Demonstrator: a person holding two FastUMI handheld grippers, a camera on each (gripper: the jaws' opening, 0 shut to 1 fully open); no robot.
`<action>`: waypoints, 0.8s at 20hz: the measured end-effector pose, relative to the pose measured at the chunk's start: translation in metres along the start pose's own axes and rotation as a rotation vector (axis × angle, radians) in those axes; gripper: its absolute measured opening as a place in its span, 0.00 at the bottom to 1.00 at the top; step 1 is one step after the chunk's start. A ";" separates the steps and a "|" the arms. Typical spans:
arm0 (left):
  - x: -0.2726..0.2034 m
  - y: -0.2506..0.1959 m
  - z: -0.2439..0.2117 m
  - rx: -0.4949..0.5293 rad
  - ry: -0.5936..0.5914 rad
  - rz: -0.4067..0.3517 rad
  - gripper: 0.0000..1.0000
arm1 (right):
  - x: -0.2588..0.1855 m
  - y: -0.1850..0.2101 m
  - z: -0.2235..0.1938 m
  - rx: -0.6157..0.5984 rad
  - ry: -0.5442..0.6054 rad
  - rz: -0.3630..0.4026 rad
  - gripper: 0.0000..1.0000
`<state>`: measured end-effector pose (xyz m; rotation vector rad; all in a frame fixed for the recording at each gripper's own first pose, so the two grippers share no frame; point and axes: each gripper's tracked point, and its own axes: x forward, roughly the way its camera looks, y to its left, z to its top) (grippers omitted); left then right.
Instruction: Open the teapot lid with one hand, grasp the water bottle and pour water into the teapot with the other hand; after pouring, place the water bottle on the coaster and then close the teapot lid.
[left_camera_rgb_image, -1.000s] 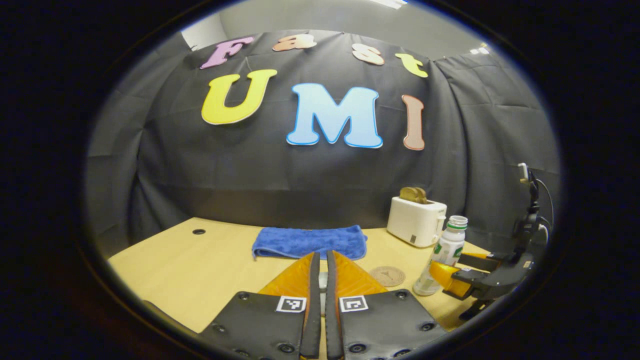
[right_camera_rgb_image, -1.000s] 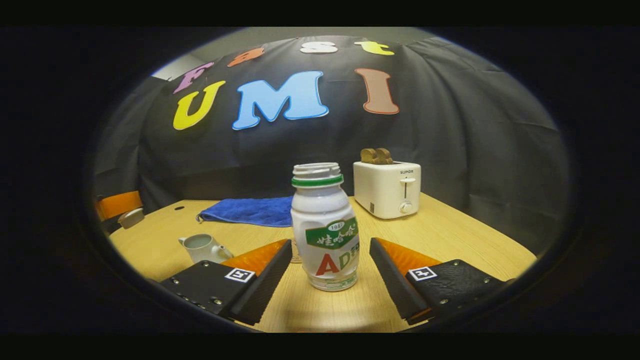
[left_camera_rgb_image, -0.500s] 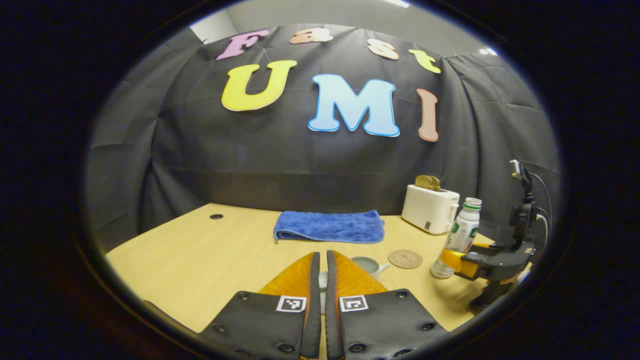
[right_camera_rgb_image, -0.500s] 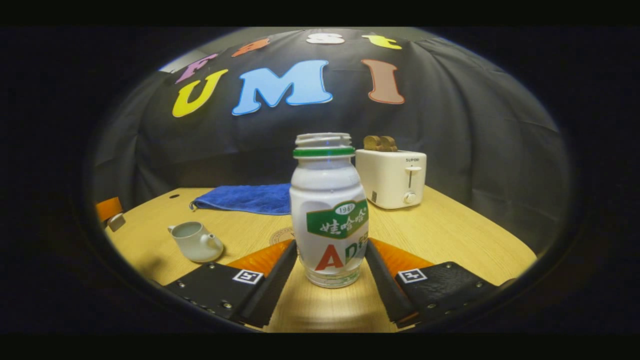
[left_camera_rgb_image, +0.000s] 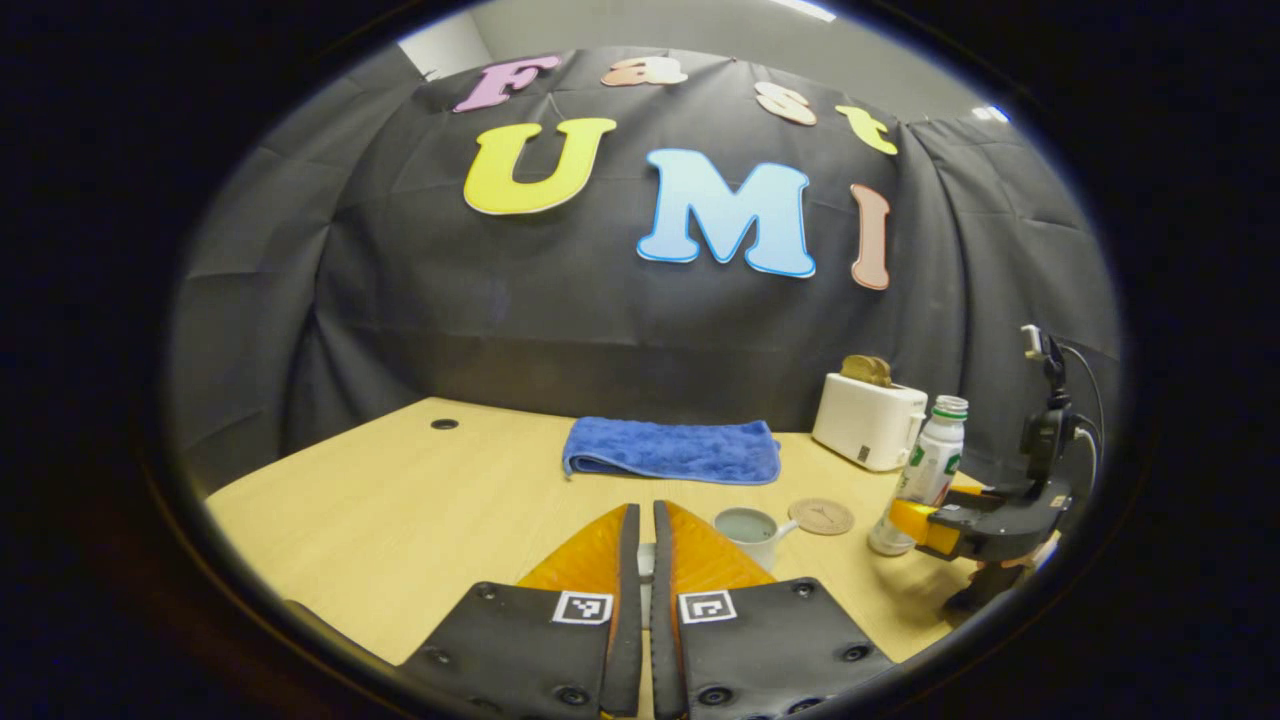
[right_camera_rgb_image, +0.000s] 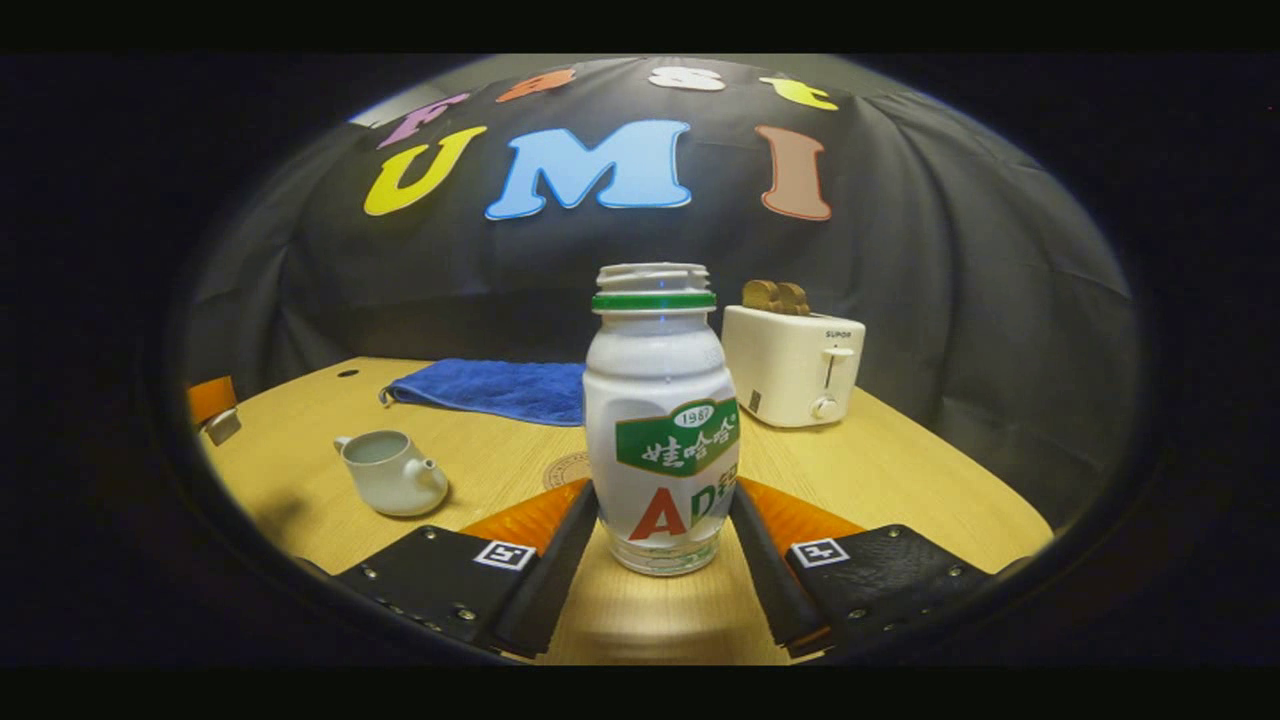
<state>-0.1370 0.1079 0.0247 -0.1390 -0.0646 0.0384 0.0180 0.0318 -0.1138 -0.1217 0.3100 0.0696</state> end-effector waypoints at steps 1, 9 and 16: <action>-0.001 0.001 0.001 -0.002 -0.001 0.000 0.14 | -0.001 0.001 0.002 -0.022 -0.004 -0.004 0.78; -0.013 0.023 -0.002 -0.034 -0.008 0.014 0.14 | -0.008 0.019 0.010 -0.246 0.005 -0.034 0.78; -0.026 0.047 -0.006 -0.058 -0.012 0.030 0.14 | -0.009 0.035 0.014 -0.417 0.008 -0.066 0.78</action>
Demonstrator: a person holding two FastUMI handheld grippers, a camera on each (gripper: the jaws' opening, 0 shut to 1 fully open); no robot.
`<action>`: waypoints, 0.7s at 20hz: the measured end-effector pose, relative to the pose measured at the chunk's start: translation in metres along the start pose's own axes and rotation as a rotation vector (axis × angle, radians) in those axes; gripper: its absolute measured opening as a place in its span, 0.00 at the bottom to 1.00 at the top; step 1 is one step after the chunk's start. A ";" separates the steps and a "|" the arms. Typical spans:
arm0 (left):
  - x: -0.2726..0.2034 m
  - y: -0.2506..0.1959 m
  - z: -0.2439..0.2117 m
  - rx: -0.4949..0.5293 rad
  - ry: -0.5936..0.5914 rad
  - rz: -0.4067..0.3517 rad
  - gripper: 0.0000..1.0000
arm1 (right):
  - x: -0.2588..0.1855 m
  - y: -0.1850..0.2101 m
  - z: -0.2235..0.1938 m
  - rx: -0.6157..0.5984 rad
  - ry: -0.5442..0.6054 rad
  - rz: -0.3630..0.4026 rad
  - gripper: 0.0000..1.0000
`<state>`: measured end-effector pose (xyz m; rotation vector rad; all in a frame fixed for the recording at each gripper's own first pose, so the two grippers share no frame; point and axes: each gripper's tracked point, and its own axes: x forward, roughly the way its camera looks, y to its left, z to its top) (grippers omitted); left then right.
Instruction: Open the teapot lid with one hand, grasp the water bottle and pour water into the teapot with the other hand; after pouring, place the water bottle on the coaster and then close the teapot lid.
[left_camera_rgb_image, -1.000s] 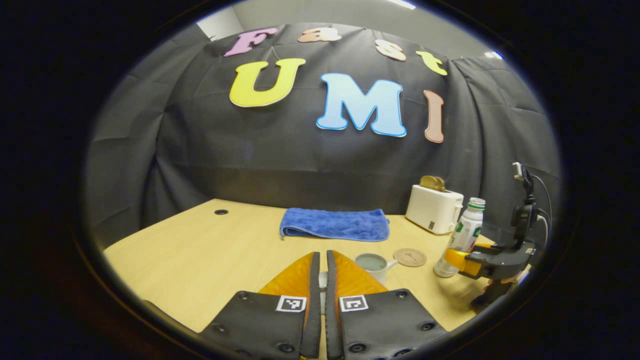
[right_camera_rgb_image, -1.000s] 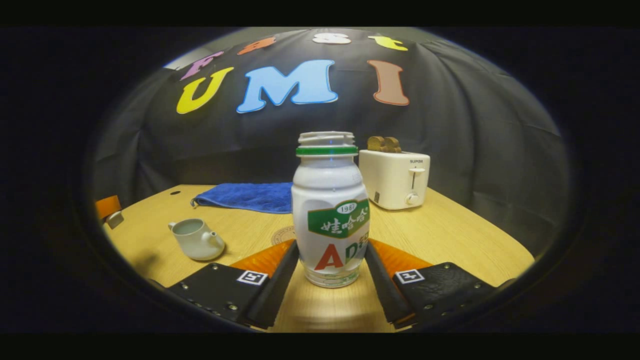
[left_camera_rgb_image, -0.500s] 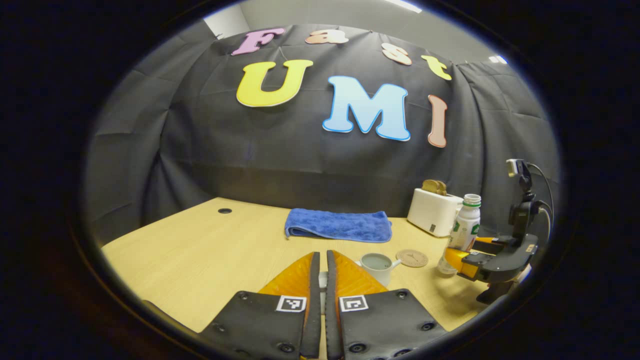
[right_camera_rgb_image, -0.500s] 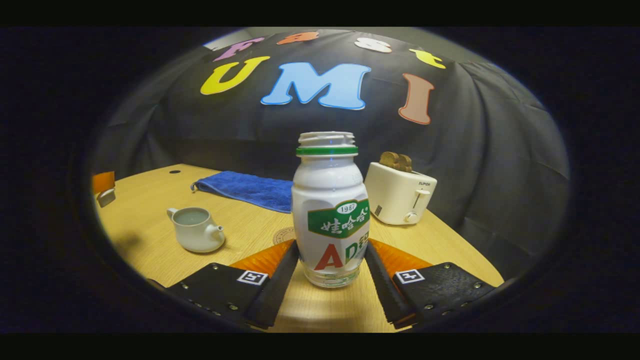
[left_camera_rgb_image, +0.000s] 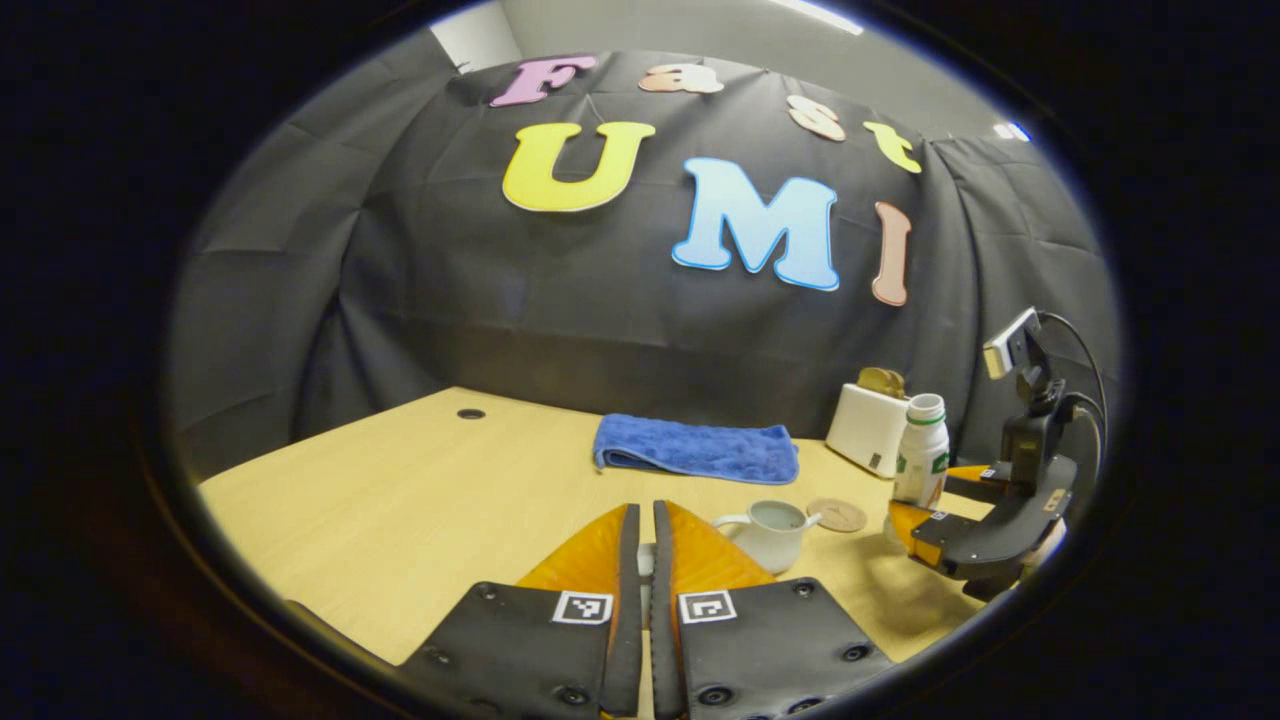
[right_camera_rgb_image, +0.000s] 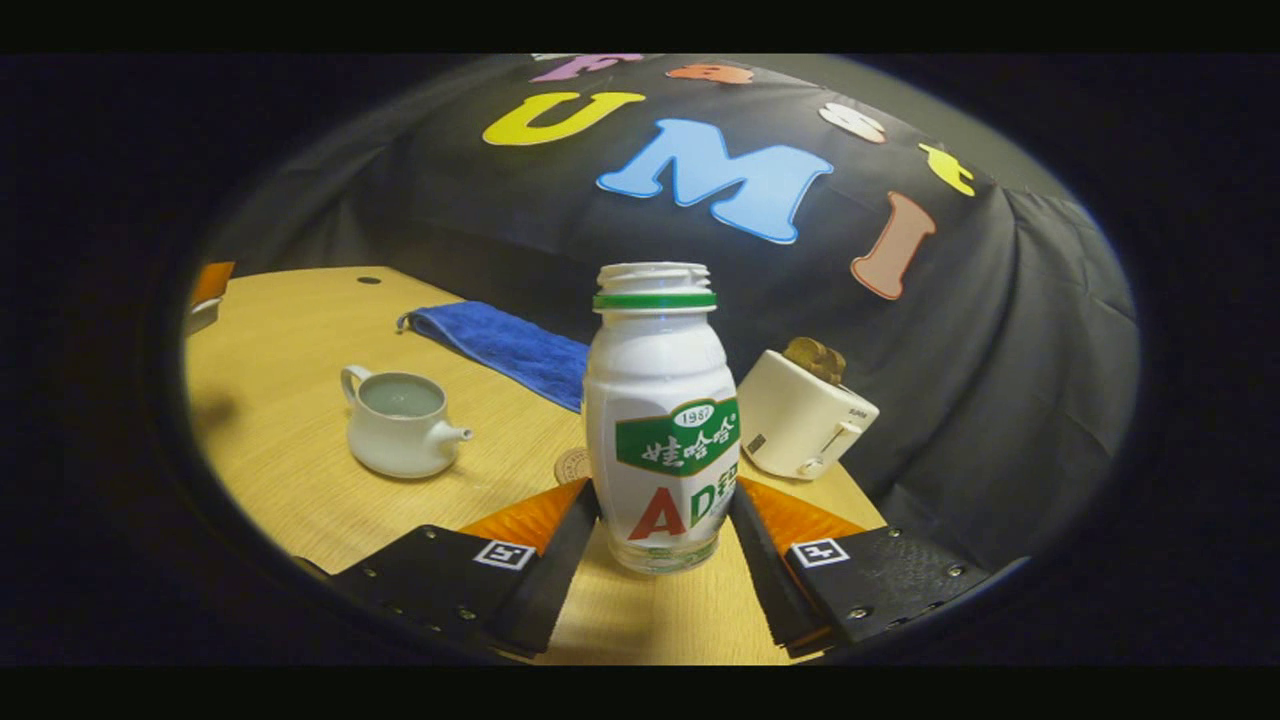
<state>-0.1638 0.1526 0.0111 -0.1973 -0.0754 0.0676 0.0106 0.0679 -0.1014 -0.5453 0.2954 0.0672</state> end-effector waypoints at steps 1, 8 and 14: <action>-0.003 0.004 -0.001 0.000 -0.001 0.002 0.14 | 0.000 0.003 0.001 -0.025 0.001 -0.008 0.78; -0.013 0.018 -0.004 -0.006 -0.002 -0.010 0.14 | -0.001 0.015 0.005 -0.210 0.004 -0.072 0.78; -0.017 0.028 0.000 -0.042 -0.011 -0.001 0.14 | 0.002 0.026 0.002 -0.349 0.023 -0.097 0.78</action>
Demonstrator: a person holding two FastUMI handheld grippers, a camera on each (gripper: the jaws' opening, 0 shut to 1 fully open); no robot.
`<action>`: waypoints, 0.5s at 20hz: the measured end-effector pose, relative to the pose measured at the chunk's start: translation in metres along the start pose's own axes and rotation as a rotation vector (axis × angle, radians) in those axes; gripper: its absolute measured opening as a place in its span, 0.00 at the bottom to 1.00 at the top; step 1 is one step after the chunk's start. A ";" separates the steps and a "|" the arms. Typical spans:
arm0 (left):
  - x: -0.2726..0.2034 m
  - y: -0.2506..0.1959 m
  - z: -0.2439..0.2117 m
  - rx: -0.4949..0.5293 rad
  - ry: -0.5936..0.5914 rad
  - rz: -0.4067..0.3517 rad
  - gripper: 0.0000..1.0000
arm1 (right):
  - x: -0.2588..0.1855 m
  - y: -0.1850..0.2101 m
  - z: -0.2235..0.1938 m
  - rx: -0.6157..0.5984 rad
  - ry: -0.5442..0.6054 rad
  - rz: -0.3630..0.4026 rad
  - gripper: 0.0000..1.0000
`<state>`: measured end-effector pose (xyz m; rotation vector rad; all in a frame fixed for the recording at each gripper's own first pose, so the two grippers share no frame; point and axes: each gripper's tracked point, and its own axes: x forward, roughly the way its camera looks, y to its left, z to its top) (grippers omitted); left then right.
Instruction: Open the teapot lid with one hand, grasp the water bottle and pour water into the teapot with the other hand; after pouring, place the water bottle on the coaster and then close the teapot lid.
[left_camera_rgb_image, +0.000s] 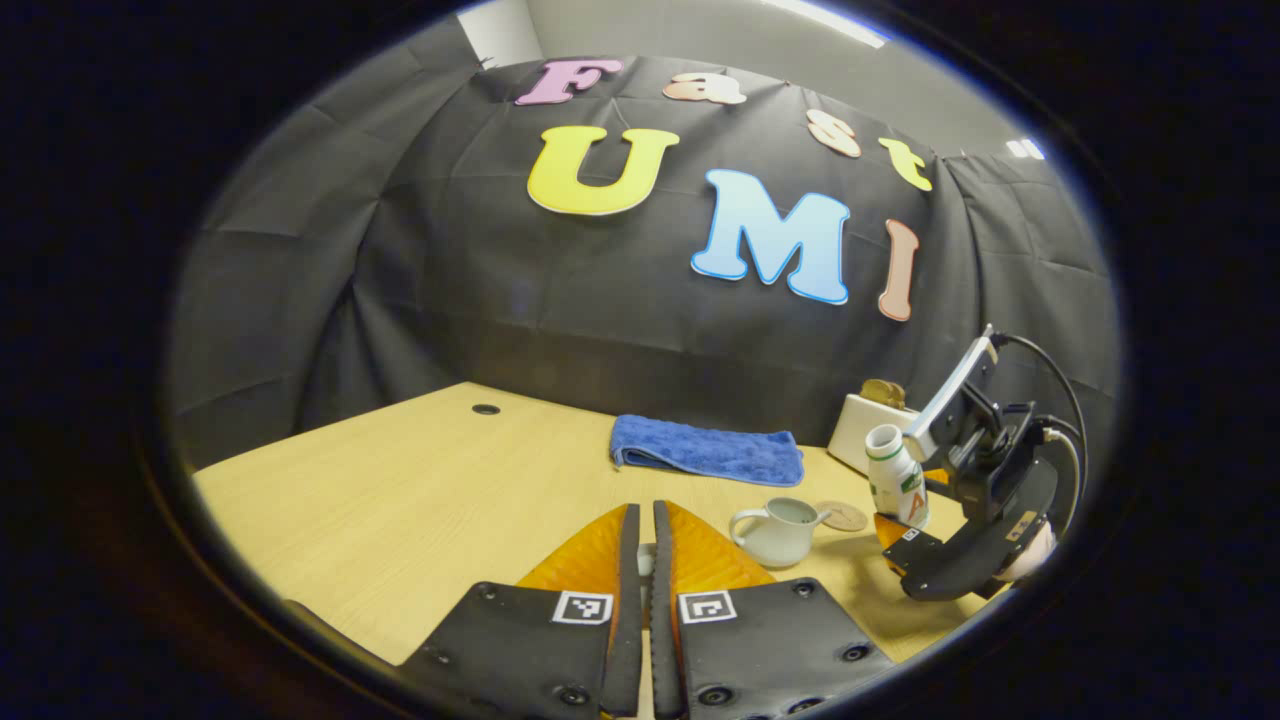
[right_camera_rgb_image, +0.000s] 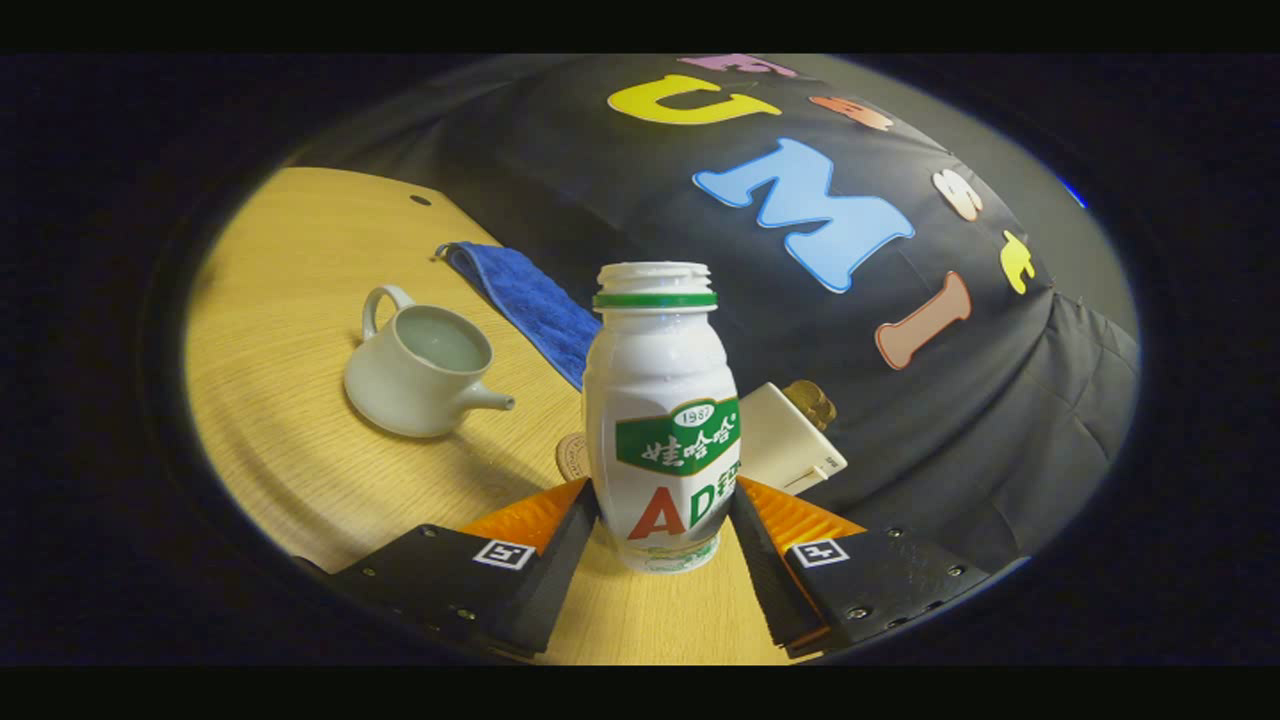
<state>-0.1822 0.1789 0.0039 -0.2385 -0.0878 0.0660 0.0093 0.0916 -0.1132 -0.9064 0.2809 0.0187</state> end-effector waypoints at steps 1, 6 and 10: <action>-0.001 0.000 -0.001 0.003 0.002 0.003 0.14 | 0.001 0.003 -0.001 -0.019 0.003 -0.001 0.78; -0.005 0.003 0.006 0.025 -0.010 0.006 0.10 | 0.002 0.000 0.001 -0.131 0.002 -0.068 0.78; -0.008 0.006 0.009 0.033 -0.017 0.015 0.14 | 0.005 -0.005 0.008 -0.222 -0.010 -0.109 0.78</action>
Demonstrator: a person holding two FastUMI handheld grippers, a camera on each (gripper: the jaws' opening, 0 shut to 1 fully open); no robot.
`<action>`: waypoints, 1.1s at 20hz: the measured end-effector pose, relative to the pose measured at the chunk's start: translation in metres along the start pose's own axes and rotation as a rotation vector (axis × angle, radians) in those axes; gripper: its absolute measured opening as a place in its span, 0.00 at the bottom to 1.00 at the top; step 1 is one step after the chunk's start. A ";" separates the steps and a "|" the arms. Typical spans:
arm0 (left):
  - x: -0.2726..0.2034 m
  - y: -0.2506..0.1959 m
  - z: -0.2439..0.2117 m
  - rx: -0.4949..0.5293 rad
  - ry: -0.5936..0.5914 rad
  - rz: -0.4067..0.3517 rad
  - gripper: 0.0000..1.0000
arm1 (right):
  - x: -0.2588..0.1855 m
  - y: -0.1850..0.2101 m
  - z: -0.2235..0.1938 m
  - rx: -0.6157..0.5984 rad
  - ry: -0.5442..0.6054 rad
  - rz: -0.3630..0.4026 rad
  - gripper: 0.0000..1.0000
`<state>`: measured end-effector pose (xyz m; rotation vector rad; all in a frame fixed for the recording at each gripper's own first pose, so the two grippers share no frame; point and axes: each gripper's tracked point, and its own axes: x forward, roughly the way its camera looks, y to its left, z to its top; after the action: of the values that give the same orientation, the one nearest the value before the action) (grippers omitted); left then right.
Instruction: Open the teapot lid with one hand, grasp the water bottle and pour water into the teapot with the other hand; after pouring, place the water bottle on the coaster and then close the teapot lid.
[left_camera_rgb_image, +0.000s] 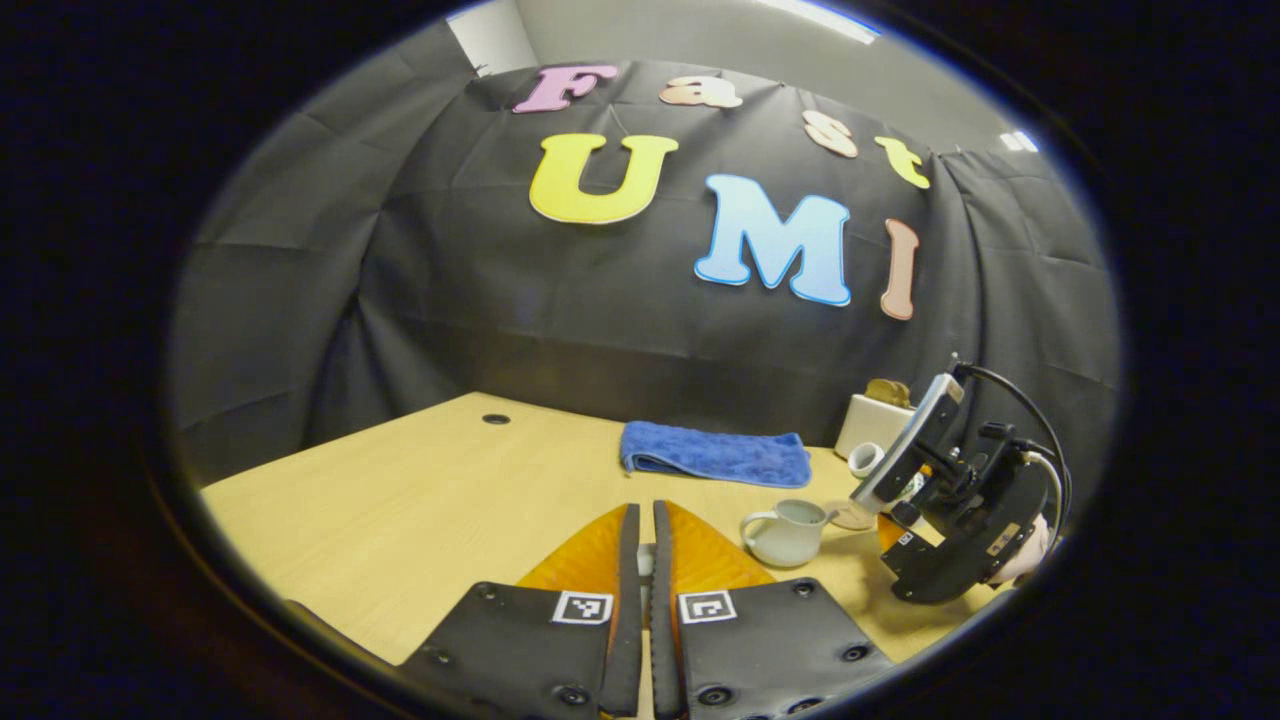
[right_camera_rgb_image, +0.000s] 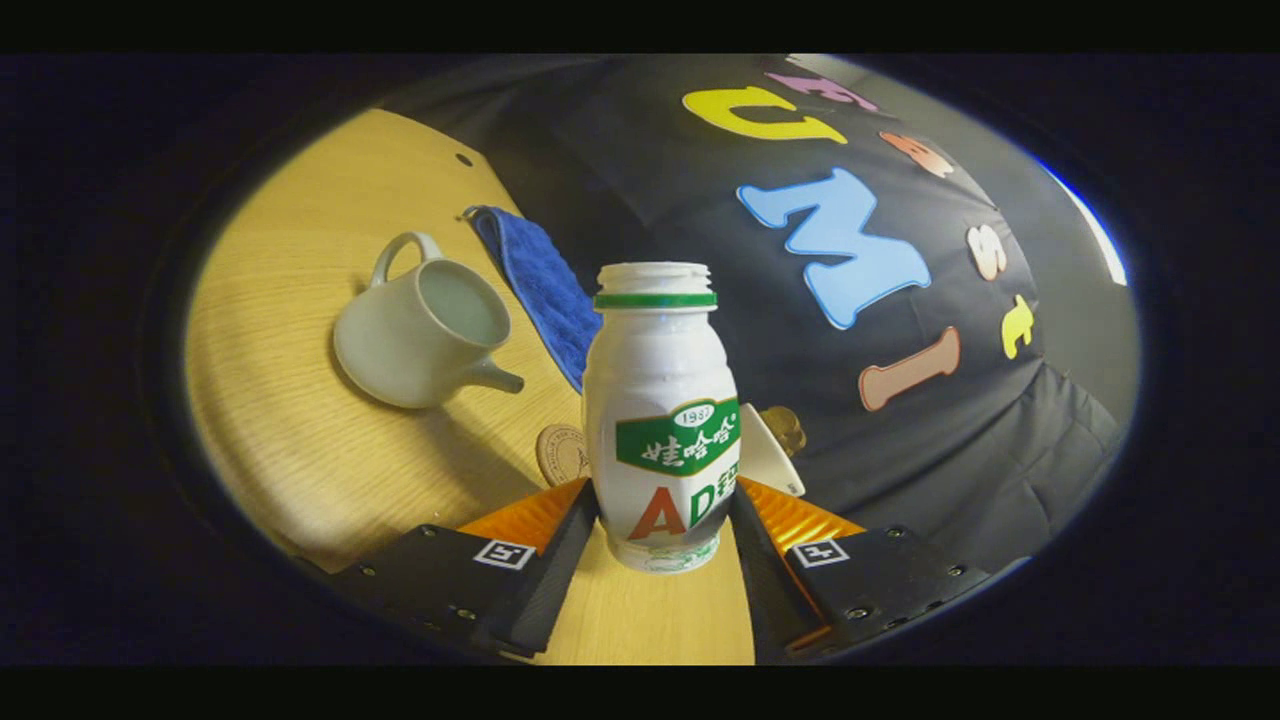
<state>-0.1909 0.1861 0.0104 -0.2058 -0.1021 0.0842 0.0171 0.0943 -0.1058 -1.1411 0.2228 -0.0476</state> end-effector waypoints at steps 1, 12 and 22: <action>0.000 0.002 0.001 0.000 -0.001 0.003 0.14 | 0.000 -0.001 0.000 -0.020 0.000 -0.005 0.78; -0.010 0.014 0.015 0.019 -0.029 0.020 0.14 | 0.005 -0.020 0.012 -0.226 -0.021 -0.079 0.78; -0.015 0.021 0.023 0.014 -0.039 0.034 0.14 | 0.008 -0.037 0.021 -0.351 -0.044 -0.130 0.78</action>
<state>-0.2096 0.2097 0.0270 -0.1915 -0.1369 0.1224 0.0323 0.0964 -0.0648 -1.5037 0.1192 -0.1015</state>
